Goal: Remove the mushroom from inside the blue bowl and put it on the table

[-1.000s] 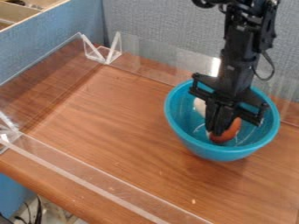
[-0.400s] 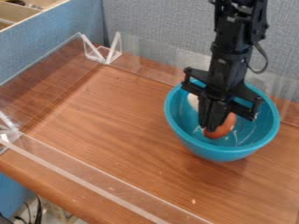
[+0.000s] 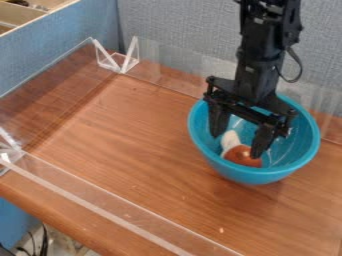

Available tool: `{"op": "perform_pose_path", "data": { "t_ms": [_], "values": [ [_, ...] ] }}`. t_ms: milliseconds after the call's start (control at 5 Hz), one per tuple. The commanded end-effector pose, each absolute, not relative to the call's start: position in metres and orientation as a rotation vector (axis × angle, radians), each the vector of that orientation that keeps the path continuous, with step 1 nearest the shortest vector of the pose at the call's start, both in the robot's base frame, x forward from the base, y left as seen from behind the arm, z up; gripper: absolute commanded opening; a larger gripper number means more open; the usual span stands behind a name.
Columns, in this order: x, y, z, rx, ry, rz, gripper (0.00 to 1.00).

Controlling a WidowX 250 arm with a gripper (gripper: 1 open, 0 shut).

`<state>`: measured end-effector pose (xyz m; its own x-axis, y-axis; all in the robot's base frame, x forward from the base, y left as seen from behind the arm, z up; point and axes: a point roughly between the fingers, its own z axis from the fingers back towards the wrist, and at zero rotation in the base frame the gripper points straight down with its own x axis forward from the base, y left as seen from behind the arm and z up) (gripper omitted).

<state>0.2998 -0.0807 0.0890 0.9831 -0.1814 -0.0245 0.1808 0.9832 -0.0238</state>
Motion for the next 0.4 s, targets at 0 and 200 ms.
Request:
{"op": "perform_pose_path", "data": {
  "t_ms": [0,200],
  "values": [
    [0.3069,-0.0783,0.1075,-0.034,-0.065,-0.165,1.0],
    [0.3107,-0.0799,0.1007,-0.031,-0.073,-0.163,1.0]
  ]
}}
